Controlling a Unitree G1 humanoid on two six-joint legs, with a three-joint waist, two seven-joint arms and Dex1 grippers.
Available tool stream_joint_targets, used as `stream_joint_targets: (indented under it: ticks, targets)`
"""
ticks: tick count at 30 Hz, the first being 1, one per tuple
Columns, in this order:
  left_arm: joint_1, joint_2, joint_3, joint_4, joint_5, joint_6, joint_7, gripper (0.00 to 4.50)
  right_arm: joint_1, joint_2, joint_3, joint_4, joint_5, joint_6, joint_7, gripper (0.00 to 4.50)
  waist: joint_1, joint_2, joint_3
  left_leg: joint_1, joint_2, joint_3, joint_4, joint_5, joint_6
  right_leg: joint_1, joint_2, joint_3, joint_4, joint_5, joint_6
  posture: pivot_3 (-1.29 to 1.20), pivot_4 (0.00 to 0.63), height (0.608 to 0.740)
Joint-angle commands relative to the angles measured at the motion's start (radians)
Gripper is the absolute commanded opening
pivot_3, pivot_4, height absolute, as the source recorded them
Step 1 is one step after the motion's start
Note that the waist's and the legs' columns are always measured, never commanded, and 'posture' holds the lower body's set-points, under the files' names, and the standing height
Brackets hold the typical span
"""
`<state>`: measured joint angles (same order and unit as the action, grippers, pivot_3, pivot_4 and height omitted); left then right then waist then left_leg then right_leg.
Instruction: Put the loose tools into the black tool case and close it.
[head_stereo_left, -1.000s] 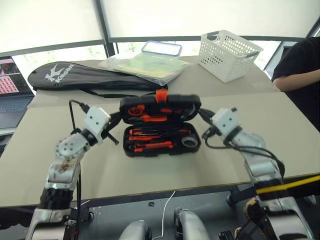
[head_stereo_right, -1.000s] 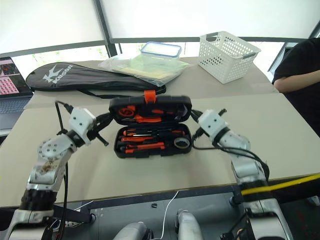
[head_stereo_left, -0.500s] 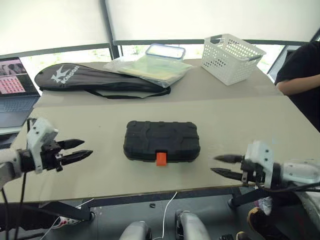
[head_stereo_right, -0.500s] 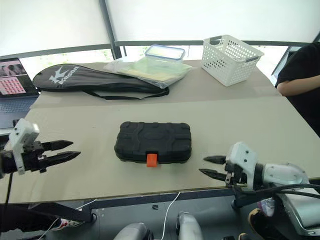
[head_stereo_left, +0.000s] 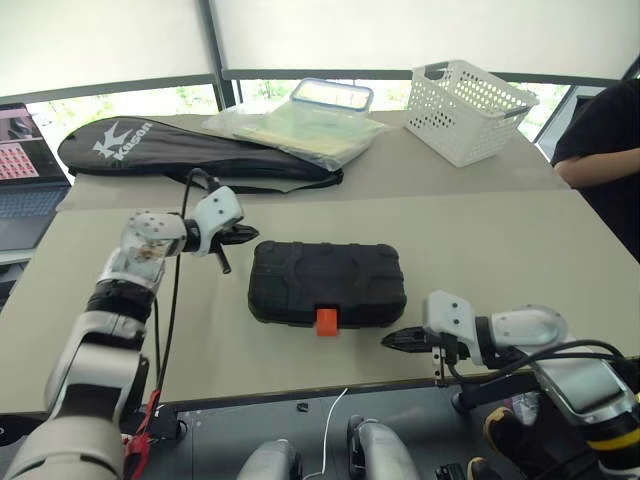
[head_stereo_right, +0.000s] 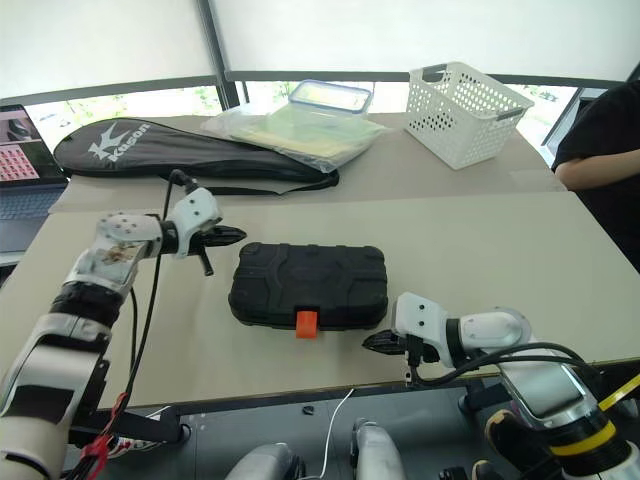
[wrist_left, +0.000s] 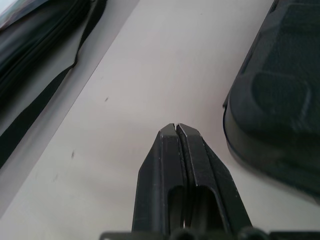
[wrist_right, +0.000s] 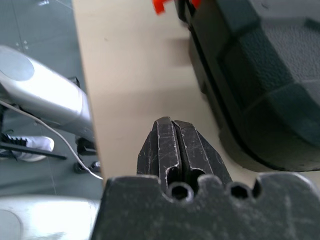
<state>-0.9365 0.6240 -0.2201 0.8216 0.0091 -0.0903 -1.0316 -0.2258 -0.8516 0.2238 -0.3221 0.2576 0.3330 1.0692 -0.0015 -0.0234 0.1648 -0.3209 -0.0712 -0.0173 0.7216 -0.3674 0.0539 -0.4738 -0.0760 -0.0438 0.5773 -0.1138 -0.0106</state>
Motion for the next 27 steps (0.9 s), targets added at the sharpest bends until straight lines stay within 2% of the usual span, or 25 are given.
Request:
stream_joint_targets:
  ticks: [1,5,10,14,19,24,27]
  targets:
    - [-0.041,-0.013,0.002,0.066,0.006,-0.133,-0.101,0.07,-0.065,0.043,0.031,0.073,-0.081,-0.055,-0.03,0.0,-0.003,0.0,0.0,0.0,0.0,0.0,0.0,0.0,0.0,0.0,0.0,0.0,0.0,0.0,0.0,0.0,0.15,0.74]
    - [0.028,0.018,-0.001,-0.032,-0.048,-0.121,-0.338,0.07,-0.141,0.068,0.033,0.214,-0.183,-0.127,-0.08,0.0,-0.005,0.0,0.0,-0.001,0.0,-0.001,0.002,0.0,0.0,0.0,0.0,-0.001,0.001,0.0,0.0,0.0,0.15,0.74]
    - [0.175,0.092,0.022,-0.309,-0.148,0.031,-0.482,0.07,-0.193,0.07,-0.026,0.31,-0.192,-0.164,-0.107,0.0,-0.008,0.0,0.0,0.0,0.0,0.001,0.008,-0.001,0.003,0.001,-0.001,0.003,0.001,0.001,0.002,0.0,0.15,0.74]
    - [0.242,0.136,0.059,-0.482,-0.192,0.126,-0.475,0.07,-0.153,0.018,-0.059,0.268,-0.141,-0.146,-0.016,0.0,0.0,0.0,0.0,-0.001,0.001,-0.001,0.008,-0.001,0.003,0.0,0.0,0.003,0.002,0.001,0.002,0.0,0.15,0.74]
    - [0.171,0.147,0.112,-0.601,-0.27,0.331,-0.445,0.07,-0.076,-0.073,-0.166,0.097,0.042,0.005,0.109,0.0,0.016,0.001,0.0,-0.004,0.0,-0.003,0.009,-0.001,0.003,0.0,0.0,0.001,0.002,0.001,0.002,0.0,0.15,0.74]
    - [0.17,0.122,0.043,-0.743,-0.268,0.378,-0.459,0.07,-0.047,-0.081,-0.212,0.007,0.131,0.106,0.104,0.0,0.011,0.001,0.0,-0.003,0.0,-0.003,0.01,-0.002,0.005,0.001,-0.001,0.002,0.001,0.002,0.004,0.0,0.15,0.74]
    - [0.171,0.074,-0.011,-0.744,-0.225,0.345,-0.432,0.07,-0.032,-0.07,-0.206,-0.013,0.131,0.114,0.091,0.0,0.012,0.001,0.0,-0.002,0.0,-0.002,0.01,-0.002,0.005,0.002,-0.001,0.003,0.001,0.002,0.003,0.0,0.15,0.74]
